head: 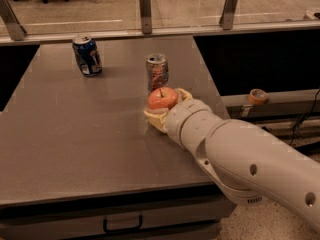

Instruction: Move apple near redbull can

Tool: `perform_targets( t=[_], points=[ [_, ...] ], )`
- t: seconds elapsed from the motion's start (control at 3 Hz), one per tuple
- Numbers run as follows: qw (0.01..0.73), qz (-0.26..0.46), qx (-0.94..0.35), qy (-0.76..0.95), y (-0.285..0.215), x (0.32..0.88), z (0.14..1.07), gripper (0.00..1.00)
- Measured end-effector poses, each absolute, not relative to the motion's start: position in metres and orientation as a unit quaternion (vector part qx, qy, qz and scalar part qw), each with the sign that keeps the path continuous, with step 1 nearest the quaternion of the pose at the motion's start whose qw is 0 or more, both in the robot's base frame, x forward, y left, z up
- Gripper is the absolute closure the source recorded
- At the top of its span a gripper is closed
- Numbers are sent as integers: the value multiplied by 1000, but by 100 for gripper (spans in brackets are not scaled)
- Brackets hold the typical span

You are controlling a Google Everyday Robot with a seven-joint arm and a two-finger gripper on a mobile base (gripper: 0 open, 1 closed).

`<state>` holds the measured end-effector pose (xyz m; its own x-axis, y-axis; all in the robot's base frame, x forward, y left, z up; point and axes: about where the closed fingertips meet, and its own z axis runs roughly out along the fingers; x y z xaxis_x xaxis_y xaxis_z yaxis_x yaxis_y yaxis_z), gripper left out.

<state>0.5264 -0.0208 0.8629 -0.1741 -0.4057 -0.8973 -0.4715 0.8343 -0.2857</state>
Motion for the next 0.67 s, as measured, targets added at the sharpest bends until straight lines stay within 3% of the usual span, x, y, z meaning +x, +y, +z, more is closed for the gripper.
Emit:
perform_targets(
  t=[0.67],
  points=[
    [582, 33, -274, 765, -11, 538, 852, 12]
  ],
)
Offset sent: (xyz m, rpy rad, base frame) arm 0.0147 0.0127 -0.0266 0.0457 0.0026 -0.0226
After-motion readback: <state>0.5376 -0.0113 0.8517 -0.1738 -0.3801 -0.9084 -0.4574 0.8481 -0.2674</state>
